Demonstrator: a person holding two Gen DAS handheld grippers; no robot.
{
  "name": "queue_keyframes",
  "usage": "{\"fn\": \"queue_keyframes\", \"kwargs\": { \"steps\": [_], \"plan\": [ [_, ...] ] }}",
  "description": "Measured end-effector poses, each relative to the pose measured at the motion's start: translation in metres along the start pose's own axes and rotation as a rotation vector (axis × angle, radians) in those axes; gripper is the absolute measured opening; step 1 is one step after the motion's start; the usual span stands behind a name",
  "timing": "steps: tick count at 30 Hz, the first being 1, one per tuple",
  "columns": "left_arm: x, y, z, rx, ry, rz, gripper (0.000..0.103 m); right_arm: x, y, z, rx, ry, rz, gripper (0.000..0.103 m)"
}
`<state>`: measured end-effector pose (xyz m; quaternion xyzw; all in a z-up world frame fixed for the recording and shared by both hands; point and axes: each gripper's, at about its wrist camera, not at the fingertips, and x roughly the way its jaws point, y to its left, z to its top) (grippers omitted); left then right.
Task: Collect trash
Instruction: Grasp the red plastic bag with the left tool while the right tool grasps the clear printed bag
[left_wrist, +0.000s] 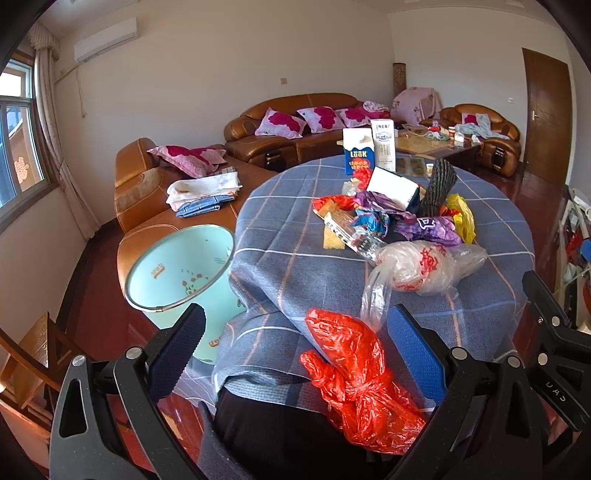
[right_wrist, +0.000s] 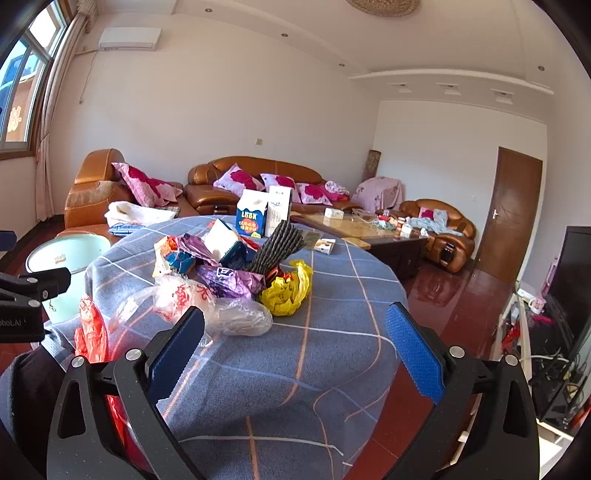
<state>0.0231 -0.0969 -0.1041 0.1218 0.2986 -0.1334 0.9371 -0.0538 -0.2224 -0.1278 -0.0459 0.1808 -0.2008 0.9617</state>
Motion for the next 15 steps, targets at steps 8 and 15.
{"fn": "queue_keyframes", "kwargs": {
  "steps": [8,15],
  "plan": [
    [0.048,-0.012,-0.017,-0.003,0.154,-0.119,0.052,0.01,0.0,-0.005,0.001,0.007,0.0,0.096],
    [0.044,-0.008,-0.016,-0.006,0.154,-0.2,0.005,0.025,0.002,0.0,0.02,0.028,0.078,0.092]
  ]
}}
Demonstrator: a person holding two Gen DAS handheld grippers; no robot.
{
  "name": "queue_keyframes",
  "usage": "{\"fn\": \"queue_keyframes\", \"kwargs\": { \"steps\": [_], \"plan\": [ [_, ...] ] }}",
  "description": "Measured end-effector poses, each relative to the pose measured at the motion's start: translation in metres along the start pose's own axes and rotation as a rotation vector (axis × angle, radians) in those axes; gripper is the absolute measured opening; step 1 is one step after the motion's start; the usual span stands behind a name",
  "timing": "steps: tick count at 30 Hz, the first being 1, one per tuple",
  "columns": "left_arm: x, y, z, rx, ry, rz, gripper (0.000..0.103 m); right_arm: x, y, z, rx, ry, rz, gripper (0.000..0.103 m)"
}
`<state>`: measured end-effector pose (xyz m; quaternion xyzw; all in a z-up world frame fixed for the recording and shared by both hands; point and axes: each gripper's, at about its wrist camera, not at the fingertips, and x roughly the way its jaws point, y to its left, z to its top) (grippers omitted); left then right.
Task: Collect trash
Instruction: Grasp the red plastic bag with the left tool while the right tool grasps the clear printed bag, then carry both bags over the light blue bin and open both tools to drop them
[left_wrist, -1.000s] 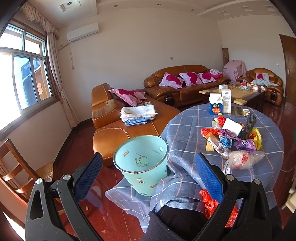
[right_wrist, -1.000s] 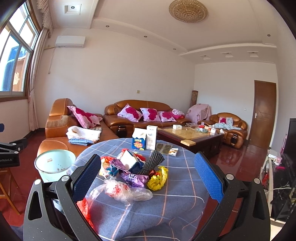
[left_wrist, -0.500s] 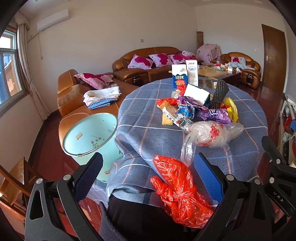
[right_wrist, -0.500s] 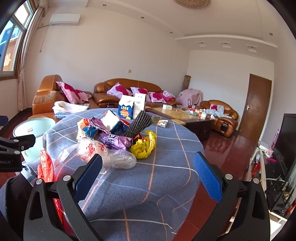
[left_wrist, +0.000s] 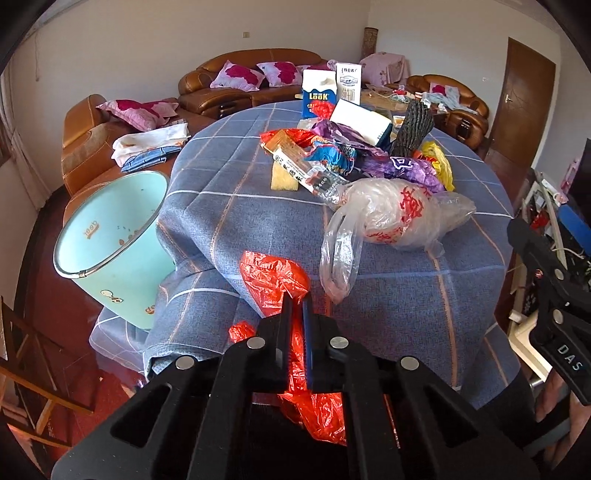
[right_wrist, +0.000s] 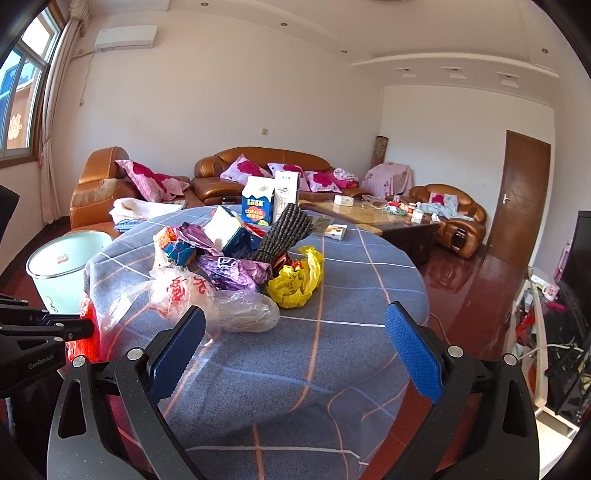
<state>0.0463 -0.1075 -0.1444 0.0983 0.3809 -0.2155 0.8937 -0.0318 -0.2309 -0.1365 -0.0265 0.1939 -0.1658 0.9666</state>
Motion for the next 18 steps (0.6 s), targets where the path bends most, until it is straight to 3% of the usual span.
{"fn": "queue_keyframes", "kwargs": {
  "steps": [2,4,9,12,16,18],
  "plan": [
    [-0.012,0.004,0.005,-0.002,-0.024,-0.001,0.005,0.009,0.005,0.005,-0.005,0.018,0.047,0.079],
    [-0.026,0.009,0.012,-0.003,-0.074,0.014,0.004,0.017,0.014,0.011,-0.022,0.024,0.085,0.074],
    [-0.052,0.021,0.03,0.005,-0.186,0.089,0.004,0.036,0.042,0.021,-0.091,0.052,0.175,0.07],
    [-0.053,0.026,0.035,0.007,-0.202,0.116,0.004,0.054,0.053,0.016,-0.115,0.117,0.205,0.067],
    [-0.051,0.038,0.038,-0.009,-0.193,0.119,0.004,0.061,0.058,0.008,-0.125,0.185,0.275,0.021],
    [-0.053,0.044,0.041,-0.019,-0.204,0.126,0.004,0.052,0.058,0.013,-0.123,0.163,0.291,0.017]
  ]
}}
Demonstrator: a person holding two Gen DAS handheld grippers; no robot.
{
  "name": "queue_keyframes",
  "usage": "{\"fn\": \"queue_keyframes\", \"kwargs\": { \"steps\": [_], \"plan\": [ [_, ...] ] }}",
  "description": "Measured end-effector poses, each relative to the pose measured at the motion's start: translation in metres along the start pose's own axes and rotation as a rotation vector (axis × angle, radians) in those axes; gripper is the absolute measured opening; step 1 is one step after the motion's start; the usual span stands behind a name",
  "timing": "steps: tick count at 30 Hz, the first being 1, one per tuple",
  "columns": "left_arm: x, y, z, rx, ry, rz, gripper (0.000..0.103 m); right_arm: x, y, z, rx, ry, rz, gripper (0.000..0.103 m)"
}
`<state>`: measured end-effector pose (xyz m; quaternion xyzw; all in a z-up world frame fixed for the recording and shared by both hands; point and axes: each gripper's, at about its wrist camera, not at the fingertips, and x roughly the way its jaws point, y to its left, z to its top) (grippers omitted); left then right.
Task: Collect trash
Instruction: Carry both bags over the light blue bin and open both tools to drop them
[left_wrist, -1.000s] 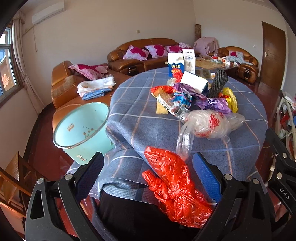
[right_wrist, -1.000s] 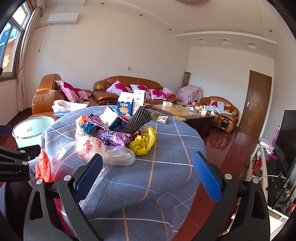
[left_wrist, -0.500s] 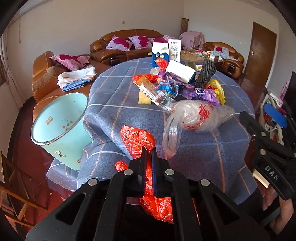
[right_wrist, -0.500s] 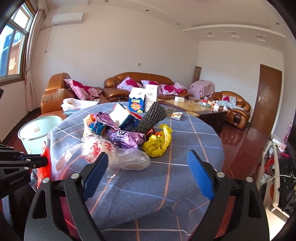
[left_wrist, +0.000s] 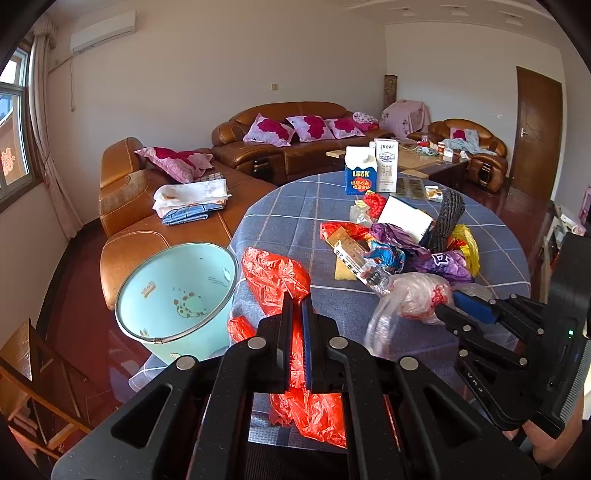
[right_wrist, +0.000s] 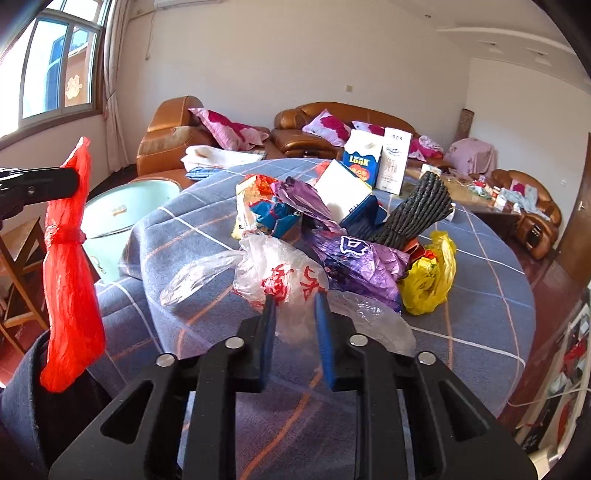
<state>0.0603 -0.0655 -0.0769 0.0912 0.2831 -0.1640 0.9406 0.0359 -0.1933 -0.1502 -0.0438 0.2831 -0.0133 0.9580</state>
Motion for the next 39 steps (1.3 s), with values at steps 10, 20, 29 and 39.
{"fn": "queue_keyframes", "kwargs": {
  "steps": [10,20,29,39],
  "plan": [
    [-0.003,0.048,0.029,-0.033,-0.086,0.14,0.004,-0.022,0.027,0.062,-0.053,-0.132,0.094,0.015],
    [0.027,0.1,0.044,-0.047,-0.089,0.357,0.004,0.052,0.049,0.109,-0.071,-0.14,0.21,0.015],
    [0.062,0.136,0.059,-0.051,-0.056,0.533,0.004,0.109,0.063,0.141,-0.085,-0.133,0.291,0.015],
    [0.101,0.164,0.061,-0.047,0.021,0.614,0.004,0.147,0.087,0.155,-0.111,-0.109,0.357,0.015]
  ]
}}
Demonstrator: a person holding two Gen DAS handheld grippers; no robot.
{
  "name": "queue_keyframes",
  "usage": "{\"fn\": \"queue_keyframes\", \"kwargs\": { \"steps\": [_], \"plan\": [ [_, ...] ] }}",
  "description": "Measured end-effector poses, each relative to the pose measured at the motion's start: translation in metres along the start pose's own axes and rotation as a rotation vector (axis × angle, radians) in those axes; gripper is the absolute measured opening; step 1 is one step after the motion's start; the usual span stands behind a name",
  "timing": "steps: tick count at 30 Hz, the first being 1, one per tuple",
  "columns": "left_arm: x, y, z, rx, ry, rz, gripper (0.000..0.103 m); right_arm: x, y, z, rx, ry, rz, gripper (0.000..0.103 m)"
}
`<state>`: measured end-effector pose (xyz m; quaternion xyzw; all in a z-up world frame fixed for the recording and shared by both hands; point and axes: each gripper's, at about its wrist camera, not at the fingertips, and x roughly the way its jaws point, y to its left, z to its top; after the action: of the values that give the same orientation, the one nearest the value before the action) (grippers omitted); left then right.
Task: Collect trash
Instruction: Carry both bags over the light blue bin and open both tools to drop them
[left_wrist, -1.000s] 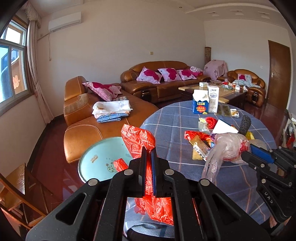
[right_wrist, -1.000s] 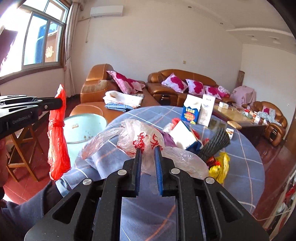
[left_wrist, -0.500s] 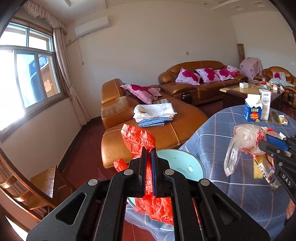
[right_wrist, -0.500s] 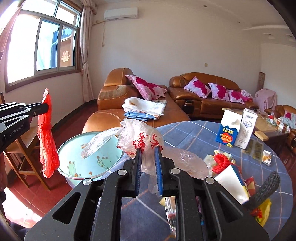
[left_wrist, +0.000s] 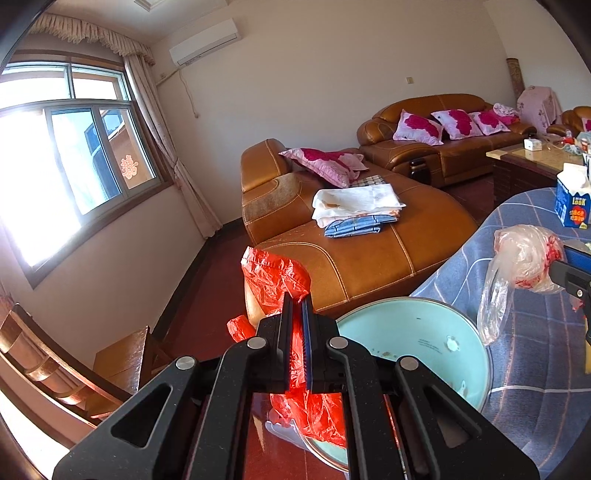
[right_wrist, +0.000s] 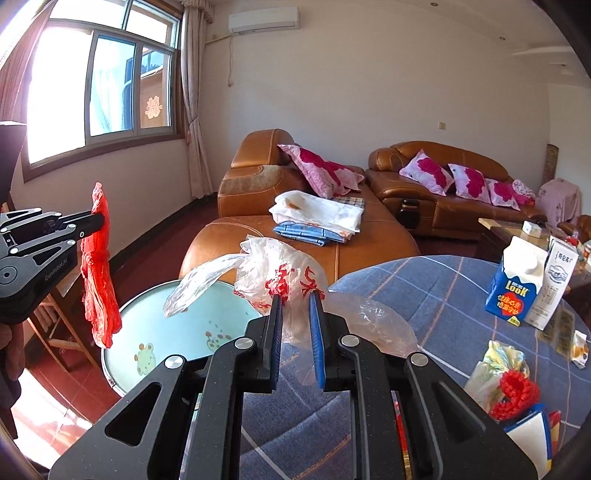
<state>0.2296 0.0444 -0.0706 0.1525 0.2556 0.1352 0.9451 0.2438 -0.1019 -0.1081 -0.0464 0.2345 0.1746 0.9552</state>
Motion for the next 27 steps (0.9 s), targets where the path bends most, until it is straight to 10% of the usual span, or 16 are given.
{"fn": "queue_keyframes", "kwargs": {
  "steps": [22,27],
  "plan": [
    [0.034,-0.005,-0.012,0.018,0.101,0.003,0.008,0.04,0.034,0.001,-0.116,0.032,0.09,0.016],
    [0.029,-0.005,-0.012,0.018,0.086,0.012,0.054,0.038,0.041,0.0,-0.145,0.022,0.107,0.039]
  ]
}}
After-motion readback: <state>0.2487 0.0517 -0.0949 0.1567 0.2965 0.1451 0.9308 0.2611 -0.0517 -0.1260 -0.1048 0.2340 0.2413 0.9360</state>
